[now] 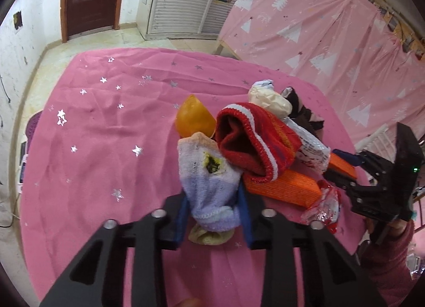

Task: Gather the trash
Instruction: 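Grasp the purple-white sock with the left gripper while the right gripper grasps the orange box, then carry sock and orange box to the yellow bin while both grippers open to drop them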

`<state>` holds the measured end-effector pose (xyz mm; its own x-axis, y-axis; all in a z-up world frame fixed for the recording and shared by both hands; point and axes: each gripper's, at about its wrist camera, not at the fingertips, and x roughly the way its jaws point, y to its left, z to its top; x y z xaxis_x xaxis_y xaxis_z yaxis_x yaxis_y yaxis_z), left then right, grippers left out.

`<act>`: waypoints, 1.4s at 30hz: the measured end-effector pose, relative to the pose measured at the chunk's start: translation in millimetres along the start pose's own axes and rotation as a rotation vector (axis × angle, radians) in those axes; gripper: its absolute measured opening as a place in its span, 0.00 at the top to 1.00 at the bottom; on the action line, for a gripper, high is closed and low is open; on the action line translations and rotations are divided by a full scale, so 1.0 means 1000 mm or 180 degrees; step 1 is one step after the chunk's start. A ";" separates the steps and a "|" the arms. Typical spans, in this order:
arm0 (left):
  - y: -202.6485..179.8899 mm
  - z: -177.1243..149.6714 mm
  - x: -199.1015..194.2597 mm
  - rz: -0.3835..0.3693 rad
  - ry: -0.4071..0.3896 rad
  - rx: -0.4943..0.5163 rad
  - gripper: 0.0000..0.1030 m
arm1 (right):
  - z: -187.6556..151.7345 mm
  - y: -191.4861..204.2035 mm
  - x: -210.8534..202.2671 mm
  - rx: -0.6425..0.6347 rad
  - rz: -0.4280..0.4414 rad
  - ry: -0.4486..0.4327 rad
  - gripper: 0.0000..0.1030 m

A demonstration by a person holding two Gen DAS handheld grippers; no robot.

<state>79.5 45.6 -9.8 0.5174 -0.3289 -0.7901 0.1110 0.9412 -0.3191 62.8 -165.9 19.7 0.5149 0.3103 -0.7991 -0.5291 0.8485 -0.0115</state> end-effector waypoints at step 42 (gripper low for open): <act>-0.371 0.045 0.087 -0.0376 0.0182 0.1388 0.89 | -0.154 -0.243 -0.091 0.2198 -0.0564 -0.0672 0.79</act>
<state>121.3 -329.0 63.8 0.4332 -0.4282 -0.7931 0.5199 0.8375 -0.1682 40.8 -466.5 2.4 0.7087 0.1604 -0.6871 0.0826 0.9482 0.3066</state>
